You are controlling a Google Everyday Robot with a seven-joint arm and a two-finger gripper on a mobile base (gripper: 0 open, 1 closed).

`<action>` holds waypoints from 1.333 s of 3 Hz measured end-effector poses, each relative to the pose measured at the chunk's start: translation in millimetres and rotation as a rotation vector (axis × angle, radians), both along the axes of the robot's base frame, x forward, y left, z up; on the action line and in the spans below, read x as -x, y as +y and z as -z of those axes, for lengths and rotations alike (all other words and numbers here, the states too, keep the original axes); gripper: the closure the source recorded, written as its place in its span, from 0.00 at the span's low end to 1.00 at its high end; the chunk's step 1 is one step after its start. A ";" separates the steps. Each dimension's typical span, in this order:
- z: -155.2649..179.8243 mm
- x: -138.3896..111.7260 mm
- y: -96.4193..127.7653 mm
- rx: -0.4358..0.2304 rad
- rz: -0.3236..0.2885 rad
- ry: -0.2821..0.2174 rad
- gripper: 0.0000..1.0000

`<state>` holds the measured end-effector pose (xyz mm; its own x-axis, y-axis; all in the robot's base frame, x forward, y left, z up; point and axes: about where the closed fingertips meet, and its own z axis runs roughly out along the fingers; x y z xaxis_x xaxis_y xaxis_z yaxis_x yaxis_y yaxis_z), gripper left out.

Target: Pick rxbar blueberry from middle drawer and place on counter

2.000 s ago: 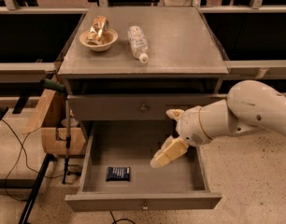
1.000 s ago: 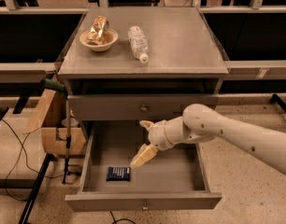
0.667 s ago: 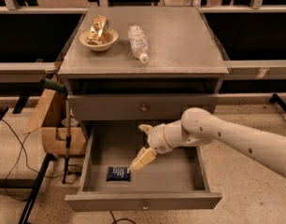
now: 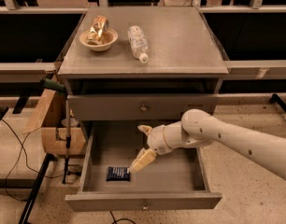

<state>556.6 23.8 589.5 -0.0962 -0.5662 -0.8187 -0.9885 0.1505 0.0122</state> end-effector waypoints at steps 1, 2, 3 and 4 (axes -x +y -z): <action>42.2 -14.0 27.5 -0.057 -0.052 -0.045 0.00; 103.7 -20.5 50.3 -0.104 -0.097 -0.048 0.00; 150.7 -22.6 66.4 -0.023 -0.108 -0.042 0.00; 154.7 -27.7 70.1 -0.013 -0.093 -0.048 0.00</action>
Offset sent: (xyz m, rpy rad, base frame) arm 0.0295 0.0718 -0.1781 0.1622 -0.0492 0.1409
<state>584.3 94.0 434.7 -0.0043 -0.5600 -0.8285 -0.9977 0.0585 -0.0343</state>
